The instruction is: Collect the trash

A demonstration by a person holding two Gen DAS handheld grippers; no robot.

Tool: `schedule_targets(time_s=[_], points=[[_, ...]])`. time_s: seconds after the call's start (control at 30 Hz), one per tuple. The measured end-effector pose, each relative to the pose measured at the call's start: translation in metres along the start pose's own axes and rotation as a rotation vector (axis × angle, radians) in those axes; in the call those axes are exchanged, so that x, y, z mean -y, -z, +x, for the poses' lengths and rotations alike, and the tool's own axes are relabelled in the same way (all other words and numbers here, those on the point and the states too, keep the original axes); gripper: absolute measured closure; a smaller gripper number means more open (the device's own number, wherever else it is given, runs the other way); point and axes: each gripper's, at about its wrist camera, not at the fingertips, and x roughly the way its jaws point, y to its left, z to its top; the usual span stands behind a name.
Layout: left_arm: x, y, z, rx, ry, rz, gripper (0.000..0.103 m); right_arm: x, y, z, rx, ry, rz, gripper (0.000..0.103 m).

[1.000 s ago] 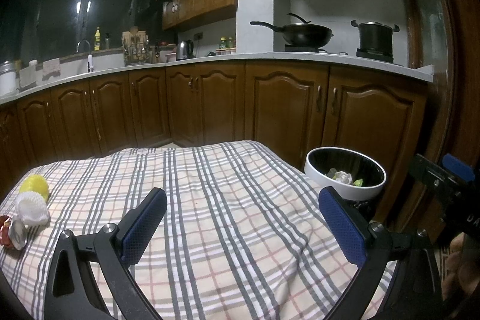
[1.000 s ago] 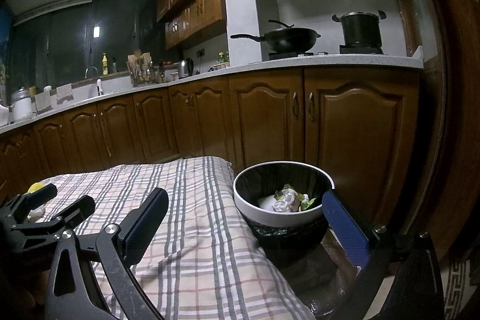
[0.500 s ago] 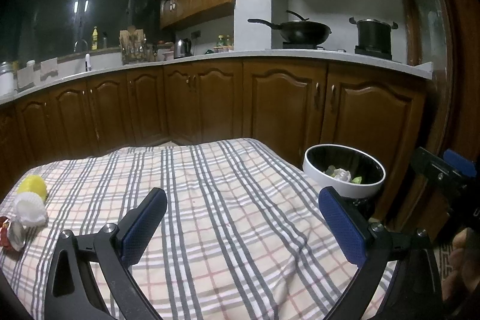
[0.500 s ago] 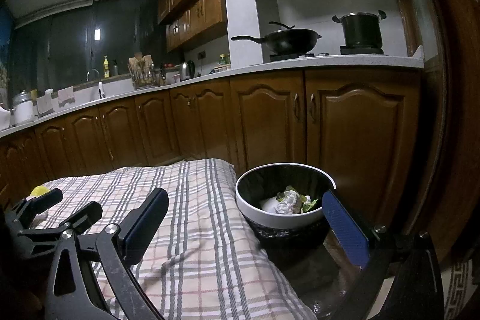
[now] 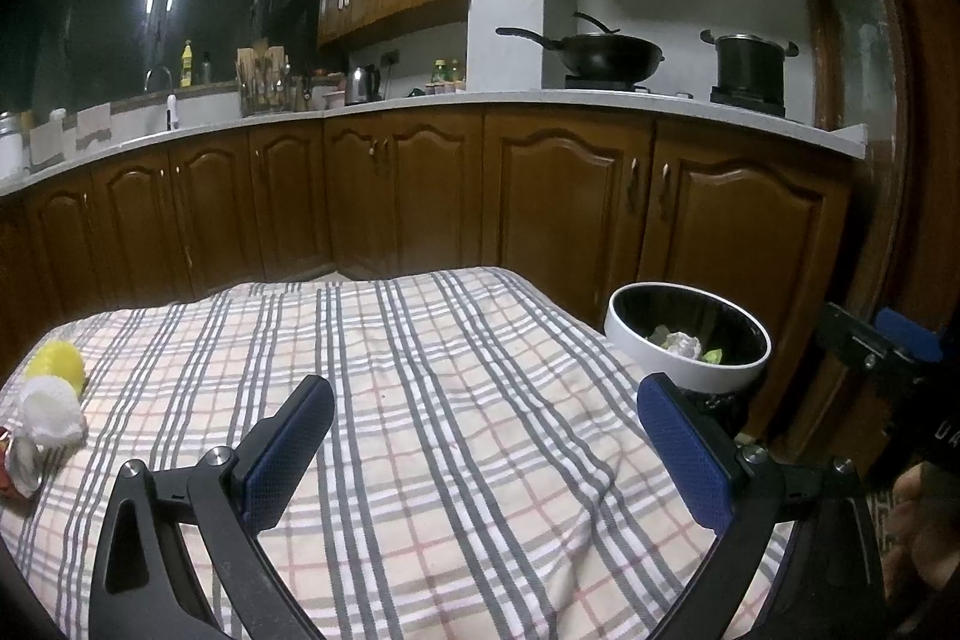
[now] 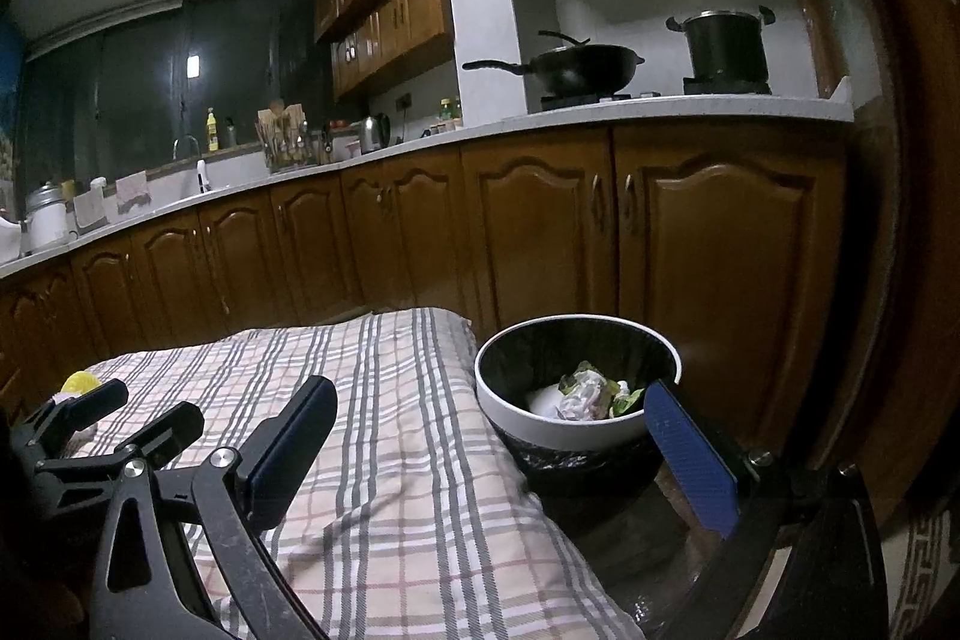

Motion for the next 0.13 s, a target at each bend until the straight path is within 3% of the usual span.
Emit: schedule_targets(time_s=[0.13], points=[[-0.0014, -0.0014, 0.0019, -0.011, 0.007, -0.004, 0.001, 0.0001, 0.0011, 0.0043, -0.013, -0.003, 0.002, 0.0]])
